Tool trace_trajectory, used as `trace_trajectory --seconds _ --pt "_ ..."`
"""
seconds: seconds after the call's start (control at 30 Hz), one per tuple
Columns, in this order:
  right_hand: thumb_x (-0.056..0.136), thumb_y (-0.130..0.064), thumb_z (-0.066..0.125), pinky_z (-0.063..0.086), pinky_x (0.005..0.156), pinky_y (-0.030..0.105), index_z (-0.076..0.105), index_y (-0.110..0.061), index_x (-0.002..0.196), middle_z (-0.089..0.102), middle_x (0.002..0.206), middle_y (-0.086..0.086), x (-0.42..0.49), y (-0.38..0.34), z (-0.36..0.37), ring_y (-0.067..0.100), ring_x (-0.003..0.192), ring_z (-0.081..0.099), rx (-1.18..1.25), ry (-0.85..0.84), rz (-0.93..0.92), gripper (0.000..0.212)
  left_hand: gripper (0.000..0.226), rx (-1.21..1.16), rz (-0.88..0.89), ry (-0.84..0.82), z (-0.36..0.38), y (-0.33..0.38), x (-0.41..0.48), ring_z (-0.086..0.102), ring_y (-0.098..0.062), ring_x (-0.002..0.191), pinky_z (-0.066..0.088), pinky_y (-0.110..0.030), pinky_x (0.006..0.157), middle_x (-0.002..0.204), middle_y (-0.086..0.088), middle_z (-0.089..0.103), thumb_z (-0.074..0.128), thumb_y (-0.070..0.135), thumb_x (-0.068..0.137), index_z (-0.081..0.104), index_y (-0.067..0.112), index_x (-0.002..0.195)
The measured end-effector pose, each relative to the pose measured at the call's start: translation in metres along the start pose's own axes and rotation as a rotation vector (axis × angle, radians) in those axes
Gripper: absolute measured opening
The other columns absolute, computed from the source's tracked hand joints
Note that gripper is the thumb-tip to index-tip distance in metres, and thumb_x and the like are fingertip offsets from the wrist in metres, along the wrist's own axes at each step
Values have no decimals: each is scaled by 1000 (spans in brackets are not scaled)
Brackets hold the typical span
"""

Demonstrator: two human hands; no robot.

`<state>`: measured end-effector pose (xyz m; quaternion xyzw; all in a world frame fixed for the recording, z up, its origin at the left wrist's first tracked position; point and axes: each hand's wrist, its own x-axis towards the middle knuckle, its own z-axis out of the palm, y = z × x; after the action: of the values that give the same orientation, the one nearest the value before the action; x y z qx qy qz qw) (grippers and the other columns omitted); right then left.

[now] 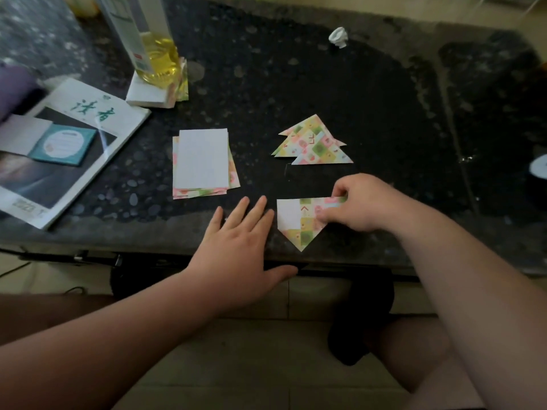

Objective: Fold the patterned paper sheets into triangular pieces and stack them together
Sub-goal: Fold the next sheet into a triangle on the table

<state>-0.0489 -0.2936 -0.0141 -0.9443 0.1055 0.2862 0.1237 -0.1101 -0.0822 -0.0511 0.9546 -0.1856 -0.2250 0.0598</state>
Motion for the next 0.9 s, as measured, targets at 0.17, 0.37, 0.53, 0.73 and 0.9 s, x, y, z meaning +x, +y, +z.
trace_trajectory --seconds 0.17,0.37,0.53,0.73,0.9 --pt "97 -34 70 47 58 26 74 -24 89 74 81 -3 1 16 -8 8 69 67 447 -28 -93 13 95 -621 -157 121 -20 8 1 33 -9 146 29 -39 122 160 14 35 70 63 84 19 34 160" --pt "90 -5 69 56 50 22 68 -3 100 77 88 16 -15 23 -5 18 71 75 1332 -212 -29 10 39 -1366 -357 51 -30 0 15 75 -18 93 61 -36 85 99 1 79 72 32 94 65 12 126" --pt "85 -5 71 62 60 27 68 0 105 77 95 19 -28 20 8 23 80 76 1255 -404 -73 21 11 -1595 -387 104 -41 3 24 75 -22 82 59 -34 74 88 -9 77 71 19 95 74 9 95" --pt "87 -17 77 61 73 31 73 -10 109 80 99 5 -29 18 8 20 91 77 952 -315 -186 23 9 -1429 -396 -25 -47 -7 32 74 -21 83 61 -36 78 90 -9 78 72 18 94 76 10 95" --pt "87 -21 81 52 59 16 75 -23 99 78 85 -11 -25 14 7 2 78 73 793 -50 -199 14 8 -1224 -351 -132 -45 -15 36 69 -15 74 61 -32 76 84 -6 77 74 18 93 80 13 90"
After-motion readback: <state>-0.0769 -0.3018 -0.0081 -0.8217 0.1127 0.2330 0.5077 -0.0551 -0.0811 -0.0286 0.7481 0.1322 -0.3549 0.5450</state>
